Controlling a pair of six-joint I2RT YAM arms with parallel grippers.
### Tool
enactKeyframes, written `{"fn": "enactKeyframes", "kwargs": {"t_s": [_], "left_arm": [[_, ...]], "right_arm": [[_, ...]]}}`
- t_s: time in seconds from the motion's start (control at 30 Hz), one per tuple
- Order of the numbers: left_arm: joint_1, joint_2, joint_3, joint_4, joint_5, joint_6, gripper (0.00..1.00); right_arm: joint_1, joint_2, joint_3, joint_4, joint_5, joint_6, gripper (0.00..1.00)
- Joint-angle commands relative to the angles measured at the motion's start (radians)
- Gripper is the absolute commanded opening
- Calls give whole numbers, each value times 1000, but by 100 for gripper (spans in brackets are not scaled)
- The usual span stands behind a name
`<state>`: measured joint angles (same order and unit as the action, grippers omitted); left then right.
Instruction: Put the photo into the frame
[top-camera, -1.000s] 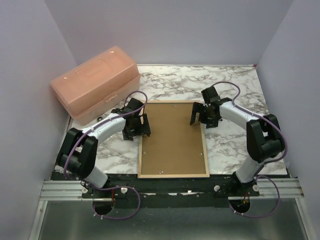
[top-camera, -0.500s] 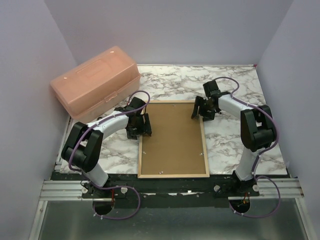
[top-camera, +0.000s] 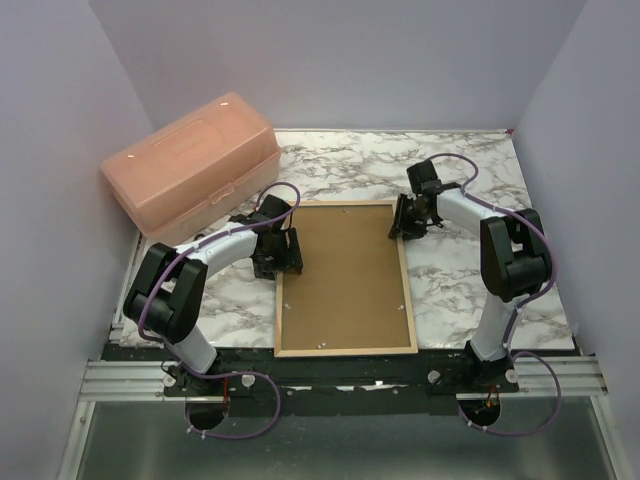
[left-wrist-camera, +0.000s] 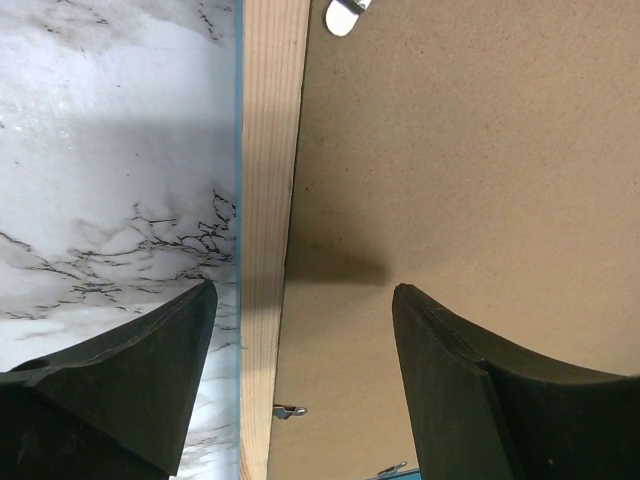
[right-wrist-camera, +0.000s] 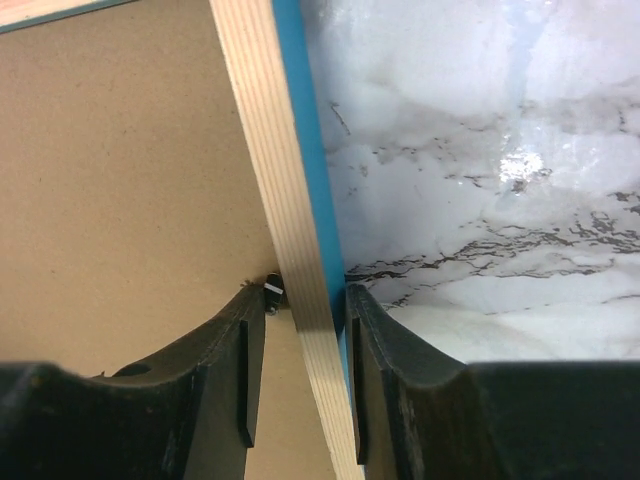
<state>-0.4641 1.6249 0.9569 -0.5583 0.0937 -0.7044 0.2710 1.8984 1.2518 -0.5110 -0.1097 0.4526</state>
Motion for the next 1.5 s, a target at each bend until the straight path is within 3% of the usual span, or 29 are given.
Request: {"fn": "enactKeyframes", "kwargs": {"t_s": [0.0,0.3,0.57,0.8,1.03,1.1,1.17,1.23,1.33,1.47], "left_arm": [[5,-16,-20,-9,-14,13,72],[2,-19,-27,1,-2,14,72],[-27,-22,-31,33,52,-3,67],[-145,-25,-45,40,63,-60,65],[-192,-86,-94,34,44,-107,65],[-190,-99,-90,10,22,-106,68],[-190,-107,-75,-20,-13,-100,76],[-182,-107,-58,-44,-42,-95,84],[-152,-99,-30,-49,-48,-78,88],[-95,-67,23,-34,-65,-46,87]], "right_arm": [[9,45,-44,-30,53,-14,33],[23,16,-46,-54,107,-32,1],[31,-40,-76,-56,81,-28,0],[31,-141,-154,-40,-13,-2,0],[31,-213,-231,-39,-4,-1,1],[31,-224,-239,-44,1,-7,6],[30,-230,-238,-47,7,-11,18],[31,-234,-235,-47,12,-14,39],[31,-236,-226,-46,4,-14,57],[31,-233,-209,-44,-9,-18,64]]}}
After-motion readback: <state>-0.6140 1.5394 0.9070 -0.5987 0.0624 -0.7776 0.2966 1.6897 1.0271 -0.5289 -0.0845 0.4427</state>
